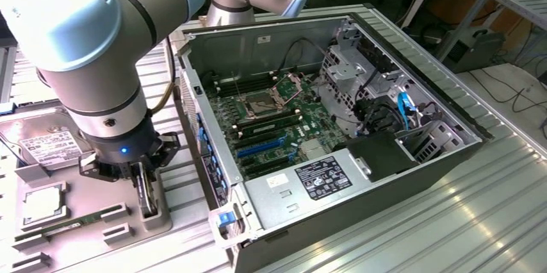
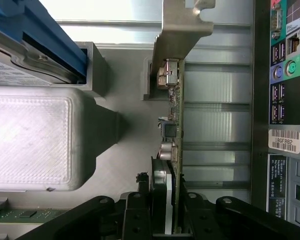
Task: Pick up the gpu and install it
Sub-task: 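Pick up the gpu and move the gpu toward the slot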
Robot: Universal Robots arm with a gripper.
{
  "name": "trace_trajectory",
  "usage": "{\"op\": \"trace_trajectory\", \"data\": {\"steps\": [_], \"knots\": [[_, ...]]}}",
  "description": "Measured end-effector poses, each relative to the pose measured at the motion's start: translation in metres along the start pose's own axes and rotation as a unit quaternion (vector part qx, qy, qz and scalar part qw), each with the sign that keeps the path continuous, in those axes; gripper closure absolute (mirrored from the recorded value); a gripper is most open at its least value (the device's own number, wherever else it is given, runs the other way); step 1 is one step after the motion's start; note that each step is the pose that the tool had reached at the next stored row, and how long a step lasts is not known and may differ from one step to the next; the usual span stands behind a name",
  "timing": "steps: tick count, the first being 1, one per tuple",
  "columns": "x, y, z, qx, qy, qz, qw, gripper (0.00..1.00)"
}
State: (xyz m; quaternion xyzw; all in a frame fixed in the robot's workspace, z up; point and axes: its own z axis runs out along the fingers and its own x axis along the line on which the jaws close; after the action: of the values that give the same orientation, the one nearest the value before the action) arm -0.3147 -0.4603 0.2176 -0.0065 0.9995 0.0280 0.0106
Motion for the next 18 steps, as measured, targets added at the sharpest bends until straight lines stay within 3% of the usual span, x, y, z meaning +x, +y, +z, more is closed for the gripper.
{"op": "trace_trajectory", "data": {"steps": [18], "knots": [[-0.0002, 0.0000, 0.0001, -0.0001, 0.0000, 0.000, 1.0000, 0.72]]}}
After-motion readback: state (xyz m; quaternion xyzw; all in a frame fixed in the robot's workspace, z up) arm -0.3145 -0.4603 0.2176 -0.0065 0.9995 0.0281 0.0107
